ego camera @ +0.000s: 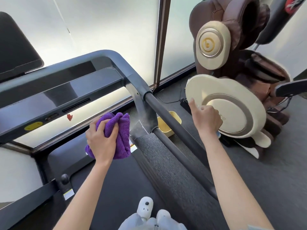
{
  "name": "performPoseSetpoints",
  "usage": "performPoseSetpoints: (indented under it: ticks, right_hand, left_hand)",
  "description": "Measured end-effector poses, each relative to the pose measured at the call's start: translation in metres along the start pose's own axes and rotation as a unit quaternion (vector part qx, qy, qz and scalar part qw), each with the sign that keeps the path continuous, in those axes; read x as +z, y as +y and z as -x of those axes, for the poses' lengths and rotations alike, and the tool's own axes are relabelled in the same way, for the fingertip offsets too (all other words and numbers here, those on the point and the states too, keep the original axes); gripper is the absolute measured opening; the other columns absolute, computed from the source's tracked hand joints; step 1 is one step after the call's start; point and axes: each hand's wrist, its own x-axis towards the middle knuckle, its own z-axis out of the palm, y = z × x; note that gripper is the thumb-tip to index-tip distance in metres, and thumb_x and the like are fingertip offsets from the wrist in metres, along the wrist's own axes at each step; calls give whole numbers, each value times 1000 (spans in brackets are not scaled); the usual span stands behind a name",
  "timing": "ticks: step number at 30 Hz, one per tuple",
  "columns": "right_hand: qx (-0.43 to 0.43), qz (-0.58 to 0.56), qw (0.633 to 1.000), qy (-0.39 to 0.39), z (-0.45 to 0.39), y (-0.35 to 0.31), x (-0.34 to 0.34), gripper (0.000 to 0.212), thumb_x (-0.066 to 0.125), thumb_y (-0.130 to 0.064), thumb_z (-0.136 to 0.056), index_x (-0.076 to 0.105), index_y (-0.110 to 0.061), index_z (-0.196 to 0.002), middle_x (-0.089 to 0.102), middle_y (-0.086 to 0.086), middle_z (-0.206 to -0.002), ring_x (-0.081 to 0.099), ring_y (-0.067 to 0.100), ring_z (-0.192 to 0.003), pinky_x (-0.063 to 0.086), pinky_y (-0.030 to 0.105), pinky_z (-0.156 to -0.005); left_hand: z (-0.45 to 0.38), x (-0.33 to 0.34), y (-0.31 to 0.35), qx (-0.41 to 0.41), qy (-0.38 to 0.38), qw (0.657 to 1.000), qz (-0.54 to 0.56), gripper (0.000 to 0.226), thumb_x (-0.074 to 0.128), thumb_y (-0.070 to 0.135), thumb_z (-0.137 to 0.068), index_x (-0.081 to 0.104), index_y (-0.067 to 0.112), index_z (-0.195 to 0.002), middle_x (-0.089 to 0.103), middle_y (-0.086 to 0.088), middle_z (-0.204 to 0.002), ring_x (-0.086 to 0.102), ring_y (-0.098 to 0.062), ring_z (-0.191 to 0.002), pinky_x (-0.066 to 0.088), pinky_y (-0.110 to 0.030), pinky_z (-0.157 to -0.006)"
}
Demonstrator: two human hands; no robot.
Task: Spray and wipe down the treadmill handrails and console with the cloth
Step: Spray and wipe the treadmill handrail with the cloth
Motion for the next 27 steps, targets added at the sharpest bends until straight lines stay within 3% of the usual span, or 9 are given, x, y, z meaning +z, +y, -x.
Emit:
performPoseSetpoints:
  ticks: [5, 9, 12, 15, 18, 22, 27]
  right_hand:
    - [4, -5, 1000, 24, 10, 35, -23, 75, 41, -72, -89, 42, -8, -49, 50, 9, -54, 43, 31, -58, 31, 38, -63]
    - [-4, -4, 1000, 12, 12, 50, -34, 74, 47, -68, -92, 39, -10, -47, 49, 9, -52, 43, 34, -59, 29, 39, -61]
    - [-31, -2, 1000, 4, 16, 55, -41, 66, 46, -64, -87, 29, -15, -45, 31, 3, -48, 28, 24, -49, 23, 38, -54]
    - [-52, -20, 998, -1, 17, 59, -49, 58, 43, -60, -82, 26, -17, -46, 24, 1, -48, 23, 21, -49, 22, 35, -53]
    - [-58, -31, 998, 4, 14, 72, -56, 68, 36, -69, -83, 34, -12, -46, 37, 10, -48, 31, 24, -51, 24, 33, -53]
    - [-77, -21, 997, 19, 17, 105, -69, 90, 22, -84, -75, 49, -1, -54, 61, 18, -59, 48, 34, -57, 26, 32, -55]
    - [-78, 1, 997, -6, 27, 138, -79, 99, 20, -87, -73, 61, 3, -61, 63, 19, -62, 57, 38, -65, 29, 31, -56]
  left_hand:
    - [9, 4, 5, -8, -10, 1000, 2, 40, 56, 47, -85, 70, 19, -110, 56, -3, -123, 45, -29, -114, 38, -47, -99]
    - [24, 15, 16, -2, -9, 1000, 4, 41, 56, 48, -84, 71, 17, -108, 57, -4, -122, 46, -29, -115, 35, -40, -99]
    - [43, 24, 22, -11, -2, 1000, 4, 47, 52, 54, -83, 70, 19, -108, 57, -4, -121, 48, -30, -114, 37, -41, -98]
    - [62, 33, 30, -23, 11, 1000, 8, 34, 60, 45, -87, 70, 20, -107, 57, -2, -122, 47, -30, -114, 38, -43, -98]
    - [79, 38, 34, -18, 31, 999, -7, 23, 66, 30, -90, 71, 16, -107, 58, -4, -122, 47, -30, -112, 35, -35, -95]
    - [98, 39, 41, -30, 46, 998, -24, 21, 66, 27, -91, 70, 14, -107, 58, -6, -122, 46, -31, -113, 30, -29, -91]
    - [118, 41, 43, -43, 65, 996, -35, 21, 67, 26, -91, 70, 14, -108, 57, -5, -123, 46, -31, -113, 30, -31, -93]
